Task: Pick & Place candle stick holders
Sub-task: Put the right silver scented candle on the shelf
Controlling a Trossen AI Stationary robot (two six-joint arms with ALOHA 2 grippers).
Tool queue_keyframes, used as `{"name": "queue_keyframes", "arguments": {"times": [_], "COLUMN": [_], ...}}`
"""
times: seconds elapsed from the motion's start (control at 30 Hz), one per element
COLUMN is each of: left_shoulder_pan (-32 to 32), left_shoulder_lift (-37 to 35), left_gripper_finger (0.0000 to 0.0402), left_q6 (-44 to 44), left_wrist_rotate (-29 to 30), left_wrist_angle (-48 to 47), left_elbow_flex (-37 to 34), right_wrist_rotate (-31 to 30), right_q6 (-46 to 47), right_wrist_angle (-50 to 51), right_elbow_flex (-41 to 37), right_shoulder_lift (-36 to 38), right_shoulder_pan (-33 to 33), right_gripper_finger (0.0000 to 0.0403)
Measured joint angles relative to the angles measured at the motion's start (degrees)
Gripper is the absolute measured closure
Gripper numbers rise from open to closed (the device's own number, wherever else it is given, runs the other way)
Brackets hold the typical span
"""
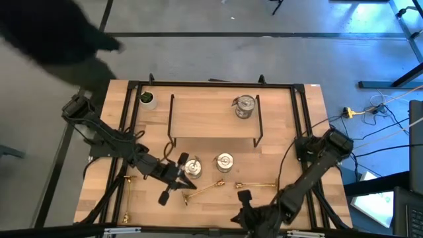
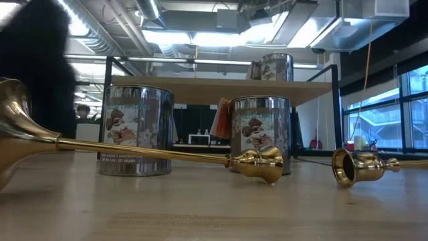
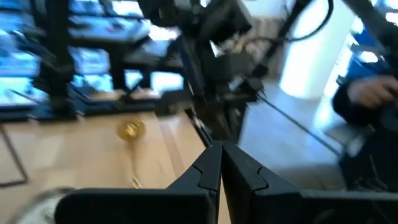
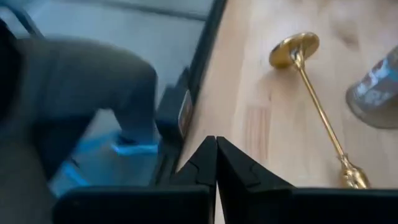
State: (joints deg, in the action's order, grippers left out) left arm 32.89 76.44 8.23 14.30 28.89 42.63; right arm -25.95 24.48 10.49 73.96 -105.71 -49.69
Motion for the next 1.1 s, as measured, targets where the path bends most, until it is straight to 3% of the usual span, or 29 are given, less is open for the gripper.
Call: {"name": "queue_keyframes", "arguments": {"times": [0.23, 0.57, 0.67, 0.73, 0.97, 1.1], "left_shoulder_pan": [-2.65, -9.89, -12.16, -13.58, -17.14, -19.49], "left_shoulder_lift": [0.00, 0.00, 0.00, 0.00, 0.00, -0.89], "left_gripper_finger": [0.0396, 0.0396, 0.0396, 0.0396, 0.0396, 0.0396], "left_q6": [0.46, 3.23, 3.21, 3.23, 3.15, 2.99], "left_wrist_rotate": [1.49, 1.08, 0.99, 0.82, -8.30, -12.47], "left_wrist_angle": [2.21, 2.36, 0.65, -0.08, -3.79, -10.76], "left_elbow_flex": [0.00, 0.00, 0.00, 0.00, 0.00, 1.02], "right_wrist_rotate": [0.71, 0.01, -5.32, -5.72, -2.99, 3.82], "right_q6": [-5.94, -6.29, -5.37, -4.74, -4.87, -5.18], "right_wrist_angle": [-18.84, -19.80, -19.36, -19.07, -17.58, -15.68], "right_elbow_flex": [-17.78, -34.76, -35.26, -35.24, -35.22, -34.70], "right_shoulder_lift": [10.66, 26.64, 28.05, 28.52, 29.82, 30.61], "right_shoulder_pan": [1.61, 6.17, 7.88, 9.00, 13.33, 19.18], "right_gripper_finger": [0.0398, 0.0398, 0.0398, 0.0398, 0.0398, 0.0392]}}
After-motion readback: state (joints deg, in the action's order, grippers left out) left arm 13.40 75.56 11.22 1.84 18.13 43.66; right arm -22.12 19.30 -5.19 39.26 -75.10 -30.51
